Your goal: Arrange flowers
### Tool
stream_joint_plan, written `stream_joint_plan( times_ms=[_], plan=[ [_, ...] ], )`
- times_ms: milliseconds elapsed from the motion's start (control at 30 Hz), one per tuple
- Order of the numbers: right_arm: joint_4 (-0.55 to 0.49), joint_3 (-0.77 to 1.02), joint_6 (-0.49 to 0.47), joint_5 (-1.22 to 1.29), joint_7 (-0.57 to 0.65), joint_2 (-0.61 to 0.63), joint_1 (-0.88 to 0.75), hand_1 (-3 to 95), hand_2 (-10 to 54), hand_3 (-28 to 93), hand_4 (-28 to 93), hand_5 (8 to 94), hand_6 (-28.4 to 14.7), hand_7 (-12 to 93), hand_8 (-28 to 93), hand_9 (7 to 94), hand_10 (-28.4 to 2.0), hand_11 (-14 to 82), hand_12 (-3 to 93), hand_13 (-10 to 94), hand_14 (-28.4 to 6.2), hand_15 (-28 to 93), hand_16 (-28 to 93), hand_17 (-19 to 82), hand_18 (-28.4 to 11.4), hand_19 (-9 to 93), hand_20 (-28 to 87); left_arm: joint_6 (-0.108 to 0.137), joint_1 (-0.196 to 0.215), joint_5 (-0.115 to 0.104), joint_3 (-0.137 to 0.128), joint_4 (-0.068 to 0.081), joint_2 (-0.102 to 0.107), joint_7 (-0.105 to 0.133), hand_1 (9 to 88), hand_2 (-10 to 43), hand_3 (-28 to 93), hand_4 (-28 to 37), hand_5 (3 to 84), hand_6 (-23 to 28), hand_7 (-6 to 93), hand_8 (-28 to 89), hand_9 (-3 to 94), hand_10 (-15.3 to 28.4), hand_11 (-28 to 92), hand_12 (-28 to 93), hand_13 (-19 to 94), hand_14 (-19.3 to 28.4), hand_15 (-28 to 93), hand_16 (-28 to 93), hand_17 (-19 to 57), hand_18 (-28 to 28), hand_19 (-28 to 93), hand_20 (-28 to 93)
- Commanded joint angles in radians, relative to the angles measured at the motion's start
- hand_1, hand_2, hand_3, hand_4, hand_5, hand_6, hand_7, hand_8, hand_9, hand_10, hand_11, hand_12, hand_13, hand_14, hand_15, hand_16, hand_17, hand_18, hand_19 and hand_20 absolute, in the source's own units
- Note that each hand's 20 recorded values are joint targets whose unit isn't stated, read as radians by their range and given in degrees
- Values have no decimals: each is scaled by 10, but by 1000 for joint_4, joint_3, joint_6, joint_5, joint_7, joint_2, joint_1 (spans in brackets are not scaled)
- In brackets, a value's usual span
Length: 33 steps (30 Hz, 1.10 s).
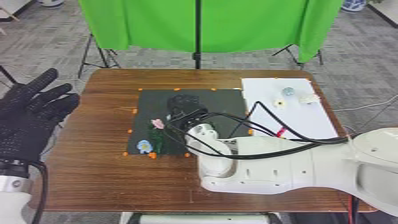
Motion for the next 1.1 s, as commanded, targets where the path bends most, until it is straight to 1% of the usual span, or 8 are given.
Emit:
stream_joint_plan(
  times_ms=[33, 333, 433, 733, 867, 933, 1000, 1100],
  plan=[
    [5, 3, -42, 6, 2, -3, 5, 477, -95, 696, -283, 737, 14, 176, -16, 928, -65, 208, 274, 872, -27, 594, 194, 394, -174, 932, 10, -11, 5, 4, 5, 7, -6, -11, 219, 78, 773, -263, 365, 104, 153, -98, 341, 219, 301, 117, 261, 284, 601, -126, -57, 271, 661, 160],
    [-4, 2, -25, 19, 8, -2, 12, 462, -95, 707, -283, 727, 14, 172, -35, 919, -69, 229, 259, 869, -28, 598, 192, 391, -175, 932, 10, -12, 6, 2, 7, 10, -7, -9, 219, 77, 772, -262, 366, 104, 154, -98, 341, 219, 302, 117, 260, 284, 601, -125, -57, 271, 660, 161],
    [-20, 27, -8, 29, -4, 3, 7, 451, -95, 714, -283, 722, 15, 171, -44, 916, -71, 239, 249, 868, -28, 600, 190, 391, -176, 932, 10, -11, 1, 6, 6, 9, -14, -23, 219, 76, 772, -262, 366, 104, 153, -98, 341, 219, 302, 116, 260, 284, 601, -125, -58, 271, 660, 161],
    [-70, 78, 72, 37, -6, 20, 36, 417, -95, 745, -283, 717, 16, 172, -112, 904, -82, 281, 204, 868, -33, 603, 185, 390, -179, 932, 13, -5, 10, 8, 5, 3, -22, -35, 221, 78, 771, -262, 366, 104, 152, -97, 340, 220, 302, 116, 261, 284, 601, -125, -58, 270, 660, 161],
    [-92, 123, 90, 57, 7, 75, 48, 406, -95, 750, -283, 716, 14, 172, -122, 901, -86, 292, 186, 868, -35, 604, 186, 391, -180, 932, 13, -1, 26, 8, 2, -4, -28, -31, 221, 78, 771, -262, 366, 104, 152, -97, 341, 220, 302, 116, 261, 284, 602, -125, -58, 271, 660, 162],
    [-109, 173, 87, 83, 14, 128, 42, 401, -95, 750, -283, 703, 8, 167, -124, 887, -88, 286, 181, 859, -39, 597, 184, 389, -183, 927, 9, -2, 22, 11, -1, -5, -28, -36, 221, 78, 771, -261, 367, 104, 152, -98, 340, 219, 302, 117, 261, 284, 602, -125, -58, 270, 660, 162],
    [-130, 261, 41, 110, 20, 186, 5, 395, -95, 752, -283, 682, -1, 162, -123, 865, -96, 276, 175, 843, -48, 584, 178, 380, -187, 912, 1, -5, 31, 15, -9, -10, -32, -41, 221, 79, 771, -262, 367, 104, 152, -98, 341, 219, 302, 116, 261, 284, 602, -125, -58, 271, 660, 162],
    [-172, 382, 51, 161, 59, 272, -59, 370, -95, 741, -283, 630, -17, 146, -118, 826, -125, 239, 156, 826, -72, 542, 161, 370, -202, 862, -23, 0, 38, 15, -6, -13, -41, -38, 220, 79, 771, -262, 367, 104, 153, -97, 341, 219, 302, 117, 261, 284, 602, -126, -57, 271, 660, 162]
  ],
)
